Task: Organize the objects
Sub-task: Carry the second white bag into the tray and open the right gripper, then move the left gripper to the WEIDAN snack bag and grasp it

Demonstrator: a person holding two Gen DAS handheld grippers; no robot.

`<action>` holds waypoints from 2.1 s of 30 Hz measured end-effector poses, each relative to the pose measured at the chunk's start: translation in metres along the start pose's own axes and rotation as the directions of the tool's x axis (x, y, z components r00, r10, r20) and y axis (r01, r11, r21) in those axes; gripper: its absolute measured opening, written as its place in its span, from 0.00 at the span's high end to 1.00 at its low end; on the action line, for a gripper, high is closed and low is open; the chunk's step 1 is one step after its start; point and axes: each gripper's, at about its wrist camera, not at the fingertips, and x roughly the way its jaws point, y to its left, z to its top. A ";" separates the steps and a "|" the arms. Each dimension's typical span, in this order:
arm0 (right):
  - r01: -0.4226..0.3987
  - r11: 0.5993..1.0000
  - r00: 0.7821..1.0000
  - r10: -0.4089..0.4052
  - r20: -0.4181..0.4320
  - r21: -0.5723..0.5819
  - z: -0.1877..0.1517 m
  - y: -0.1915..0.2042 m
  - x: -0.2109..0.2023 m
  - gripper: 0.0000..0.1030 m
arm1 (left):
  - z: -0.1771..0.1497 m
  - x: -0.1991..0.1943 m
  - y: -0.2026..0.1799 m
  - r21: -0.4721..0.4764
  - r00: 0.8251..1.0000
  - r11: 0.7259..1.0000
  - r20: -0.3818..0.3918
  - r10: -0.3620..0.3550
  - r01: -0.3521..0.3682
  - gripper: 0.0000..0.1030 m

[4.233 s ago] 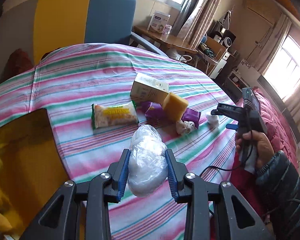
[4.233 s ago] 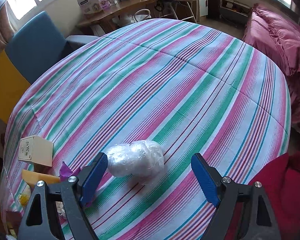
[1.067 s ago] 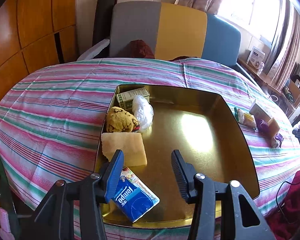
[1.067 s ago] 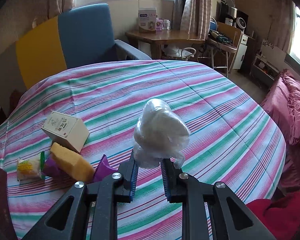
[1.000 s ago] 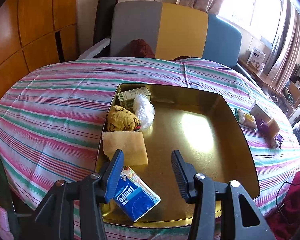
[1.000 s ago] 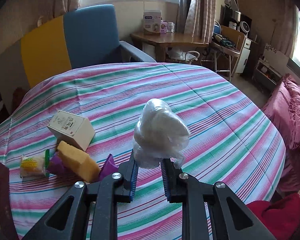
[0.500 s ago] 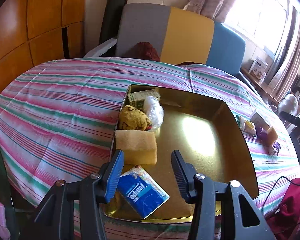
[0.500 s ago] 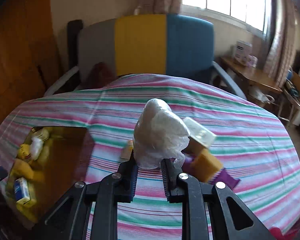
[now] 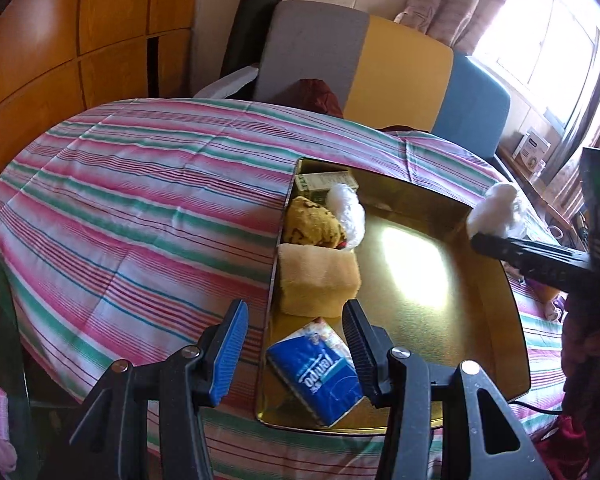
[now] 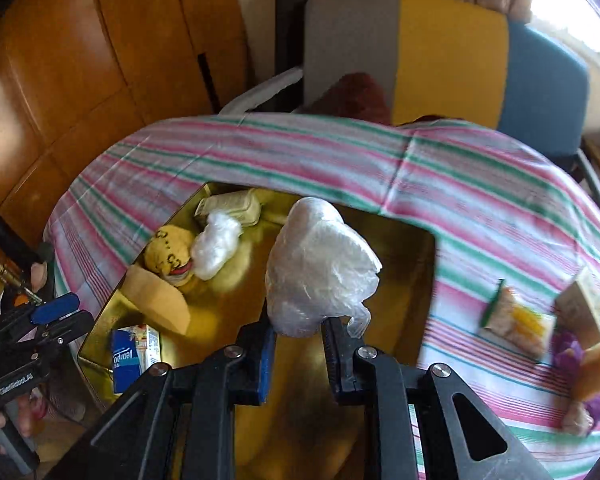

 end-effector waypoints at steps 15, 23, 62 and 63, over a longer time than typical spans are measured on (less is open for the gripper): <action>0.063 0.998 0.991 -0.061 -0.121 0.013 0.039 0.014 0.090 0.67 | -0.004 -0.003 0.004 0.018 1.000 1.000 0.011 0.025 -0.025 0.52; 0.036 0.999 0.997 -0.034 -0.070 0.021 0.033 0.014 0.068 0.50 | -0.004 -0.006 0.003 0.016 1.000 1.000 0.023 0.019 -0.020 0.52; 0.359 0.710 0.882 -0.470 0.027 0.606 -0.106 -0.271 -0.151 0.11 | 0.009 0.002 -0.136 0.262 0.976 0.941 -0.081 -0.201 0.216 0.52; 0.363 0.681 0.876 -0.482 0.016 0.636 -0.114 -0.284 -0.154 0.11 | 0.010 0.004 -0.148 0.288 0.975 0.932 -0.084 -0.206 0.222 0.52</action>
